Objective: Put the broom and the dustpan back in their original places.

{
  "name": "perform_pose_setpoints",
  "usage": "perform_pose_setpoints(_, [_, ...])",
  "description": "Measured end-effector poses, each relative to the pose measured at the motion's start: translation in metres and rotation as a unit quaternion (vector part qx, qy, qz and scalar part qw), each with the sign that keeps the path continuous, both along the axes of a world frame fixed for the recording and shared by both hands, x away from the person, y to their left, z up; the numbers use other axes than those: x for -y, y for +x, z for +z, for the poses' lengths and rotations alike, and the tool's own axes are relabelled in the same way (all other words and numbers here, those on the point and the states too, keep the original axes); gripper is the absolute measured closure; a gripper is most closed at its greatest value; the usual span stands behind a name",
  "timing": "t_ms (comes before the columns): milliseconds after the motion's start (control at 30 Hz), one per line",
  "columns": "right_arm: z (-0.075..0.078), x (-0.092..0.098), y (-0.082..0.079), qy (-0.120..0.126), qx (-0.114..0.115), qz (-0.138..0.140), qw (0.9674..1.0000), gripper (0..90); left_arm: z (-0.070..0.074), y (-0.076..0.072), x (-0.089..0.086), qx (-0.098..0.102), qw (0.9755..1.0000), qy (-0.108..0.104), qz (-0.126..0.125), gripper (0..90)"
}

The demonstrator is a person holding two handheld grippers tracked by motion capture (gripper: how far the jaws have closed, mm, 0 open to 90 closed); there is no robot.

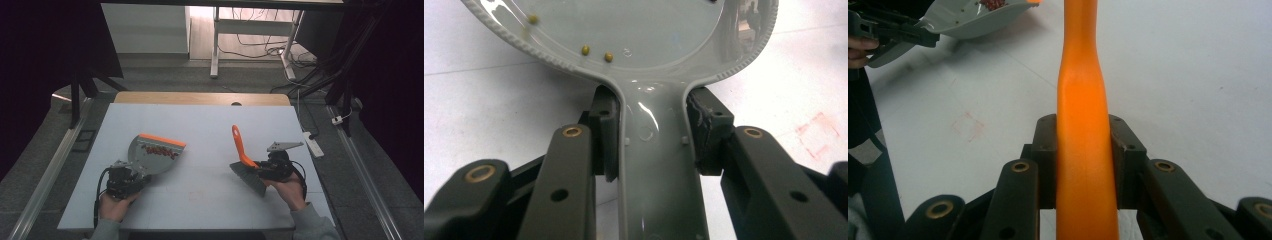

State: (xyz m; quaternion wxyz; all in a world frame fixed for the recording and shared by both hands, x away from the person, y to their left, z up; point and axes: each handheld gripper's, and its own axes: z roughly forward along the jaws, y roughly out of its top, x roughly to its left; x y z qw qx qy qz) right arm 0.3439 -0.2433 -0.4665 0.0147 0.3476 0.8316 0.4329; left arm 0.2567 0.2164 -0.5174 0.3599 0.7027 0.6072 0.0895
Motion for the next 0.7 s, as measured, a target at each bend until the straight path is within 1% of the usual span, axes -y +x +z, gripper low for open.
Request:
perform_pose_setpoints(233, [-0.0015, 0.0008, -0.0032, -0.004, -0.013, 0.001, 0.9999, 70.4, -0.0037, -0.0016, -0.0027, 0.003, 0.9994, -0.008, 0.034, 61.6])
perform_pose_setpoints(333, [-0.0015, 0.0017, -0.0047, -0.005, -0.016, 0.001, 0.9999, 70.4, -0.0048, -0.0021, -0.0028, 0.001, 0.999, -0.006, 0.045, 61.6])
perform_pose_setpoints(533, [-0.0046, 0.0062, -0.0059, -0.011, -0.025, -0.006, 0.9996, 70.4, -0.0075, -0.0007, 0.0001, -0.007, 0.9982, 0.0, 0.059, 61.5])
perform_pose_setpoints(600, [-0.0066, 0.0076, -0.0055, -0.013, -0.029, -0.007, 0.9995, 70.4, -0.0084, 0.0003, 0.002, -0.009, 0.9982, 0.001, 0.06, 61.5])
perform_pose_setpoints(700, [-0.0104, 0.0086, -0.0029, -0.02, -0.039, -0.01, 0.999, 70.4, -0.01, 0.002, 0.0057, -0.012, 0.9979, 0.008, 0.063, 61.5])
